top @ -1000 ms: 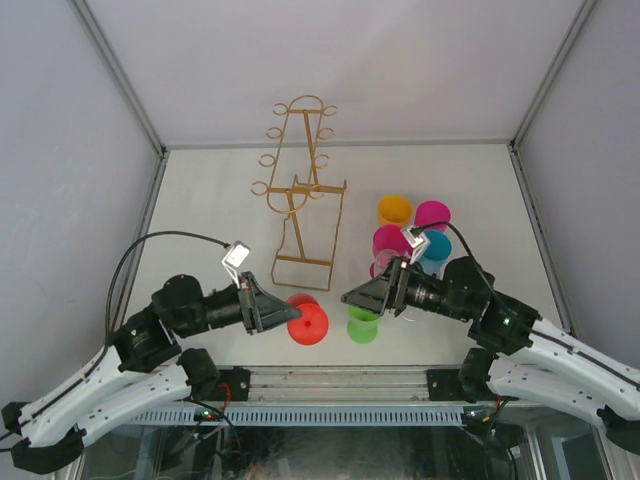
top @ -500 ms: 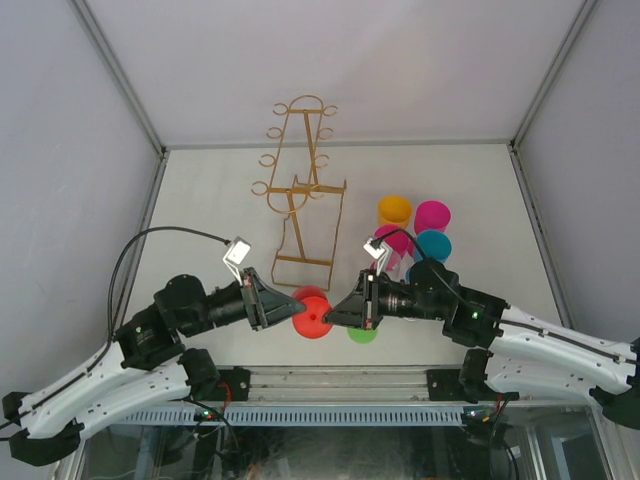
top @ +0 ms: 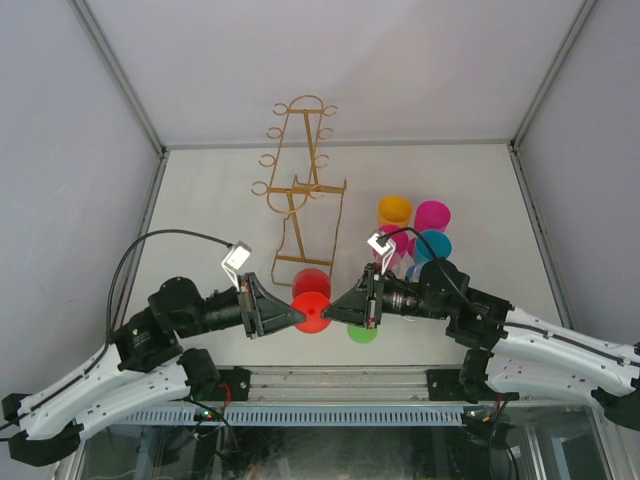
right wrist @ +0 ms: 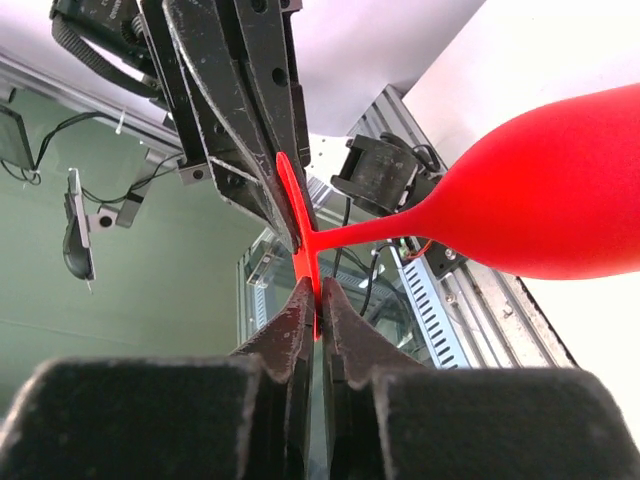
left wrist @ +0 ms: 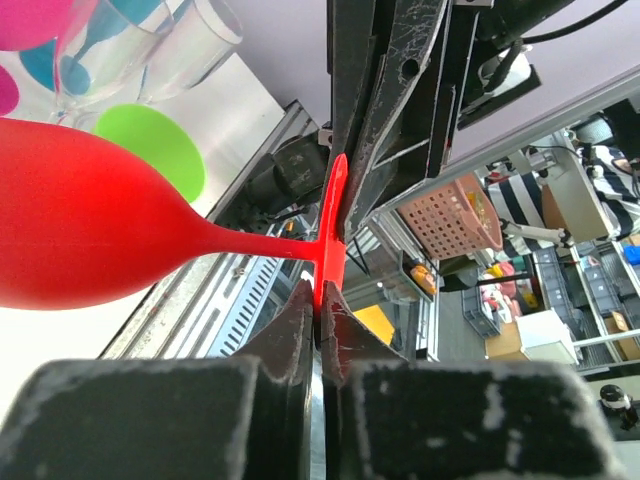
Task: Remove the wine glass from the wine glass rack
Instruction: Place the wine glass at the center of the board.
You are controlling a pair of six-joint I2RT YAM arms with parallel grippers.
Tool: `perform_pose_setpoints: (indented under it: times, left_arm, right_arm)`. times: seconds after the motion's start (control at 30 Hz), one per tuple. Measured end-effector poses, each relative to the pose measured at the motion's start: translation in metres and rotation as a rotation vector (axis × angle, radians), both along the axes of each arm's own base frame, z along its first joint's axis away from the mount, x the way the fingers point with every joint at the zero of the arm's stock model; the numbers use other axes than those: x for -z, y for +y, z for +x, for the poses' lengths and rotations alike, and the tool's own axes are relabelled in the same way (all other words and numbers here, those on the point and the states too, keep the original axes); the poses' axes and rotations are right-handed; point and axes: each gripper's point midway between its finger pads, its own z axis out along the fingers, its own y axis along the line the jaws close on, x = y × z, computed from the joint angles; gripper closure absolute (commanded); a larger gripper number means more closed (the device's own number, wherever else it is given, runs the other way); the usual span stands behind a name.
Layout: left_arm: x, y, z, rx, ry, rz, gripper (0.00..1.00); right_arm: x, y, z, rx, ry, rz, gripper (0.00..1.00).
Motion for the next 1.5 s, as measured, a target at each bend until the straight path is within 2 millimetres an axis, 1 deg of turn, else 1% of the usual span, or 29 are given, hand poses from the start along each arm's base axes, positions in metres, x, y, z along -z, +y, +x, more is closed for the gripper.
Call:
perform_pose_setpoints:
  times: [0.1, 0.17, 0.27, 0.3, 0.37, 0.43, 0.53, 0.6, 0.67, 0.8, 0.97, 1.07, 1.17, 1.2, 1.27, 1.3, 1.37, 1.4, 1.43, 1.47, 1.5]
  left_arm:
    - [-0.006, 0.001, -0.004, 0.017, -0.016, -0.021, 1.00]
    - [-0.007, 0.000, -0.006, 0.034, -0.034, -0.023, 1.00]
    - [-0.005, 0.000, -0.013, 0.077, -0.085, -0.011, 1.00]
    - [-0.004, 0.000, -0.015, 0.090, -0.116, -0.003, 1.00]
    - [0.001, 0.003, -0.021, 0.122, -0.185, 0.022, 1.00]
    - [0.006, 0.009, -0.026, 0.148, -0.259, 0.047, 1.00]
    - [0.007, 0.018, -0.032, 0.184, -0.391, 0.045, 1.00]
    - [0.010, 0.024, -0.038, 0.213, -0.484, 0.024, 1.00]
    - [0.013, 0.028, -0.046, 0.253, -0.571, -0.011, 1.00]
    - [0.018, 0.028, -0.064, 0.365, -0.681, -0.076, 1.00]
    - [0.012, 0.029, -0.079, 0.452, -0.747, -0.130, 1.00]
    - [0.008, 0.030, -0.085, 0.485, -0.777, -0.155, 1.00]
    - [0.005, 0.031, -0.089, 0.504, -0.791, -0.177, 1.00]
    - [0.004, 0.032, -0.090, 0.510, -0.795, -0.183, 1.00]
    - [0.003, 0.032, -0.091, 0.515, -0.801, -0.190, 1.00]
    - [0.002, 0.032, -0.092, 0.517, -0.802, -0.193, 1.00]
    - [0.000, 0.034, -0.094, 0.522, -0.813, -0.205, 1.00]
    - [-0.001, 0.035, -0.096, 0.529, -0.820, -0.216, 0.98]
    - [-0.003, 0.036, -0.097, 0.529, -0.829, -0.224, 0.92]
    - [-0.004, 0.038, -0.099, 0.531, -0.836, -0.231, 0.86]
    - [-0.004, 0.038, -0.099, 0.529, -0.836, -0.230, 0.79]
  right_arm:
    - [-0.006, 0.001, -0.003, -0.017, -0.028, 0.017, 0.73]
    - [-0.011, 0.001, -0.003, -0.020, -0.048, 0.027, 0.59]
    - [-0.023, -0.005, 0.003, 0.020, -0.084, 0.026, 0.49]
    - [-0.030, -0.010, 0.009, 0.052, -0.101, 0.023, 0.47]
    - [-0.044, -0.023, 0.021, 0.120, -0.121, 0.029, 0.43]
    - [-0.057, -0.044, 0.041, 0.222, -0.134, 0.040, 0.40]
    - [-0.061, -0.070, 0.065, 0.336, -0.119, 0.035, 0.37]
    - [-0.059, -0.078, 0.072, 0.360, -0.097, 0.025, 0.36]
    - [-0.049, -0.078, 0.073, 0.339, -0.055, -0.004, 0.35]
    - [-0.030, -0.067, 0.065, 0.251, 0.031, -0.055, 0.34]
    - [-0.018, -0.055, 0.056, 0.154, 0.107, -0.080, 0.33]
    - [-0.019, -0.051, 0.049, 0.102, 0.124, -0.072, 0.34]
    - [-0.029, -0.041, 0.037, -0.003, 0.152, -0.016, 0.36]
    - [-0.033, -0.037, 0.031, -0.048, 0.160, 0.007, 0.40]
    - [-0.040, -0.031, 0.020, -0.126, 0.169, 0.036, 0.48]
    - [-0.043, -0.027, 0.013, -0.169, 0.169, 0.045, 0.56]
    - [-0.045, -0.025, 0.003, -0.224, 0.171, 0.053, 0.81]
    - [-0.046, -0.024, 0.000, -0.241, 0.173, 0.057, 0.90]
    - [-0.047, -0.024, -0.003, -0.257, 0.167, 0.057, 0.97]
    - [-0.048, -0.025, -0.005, -0.266, 0.169, 0.060, 1.00]
    - [-0.050, -0.025, -0.007, -0.275, 0.166, 0.065, 1.00]
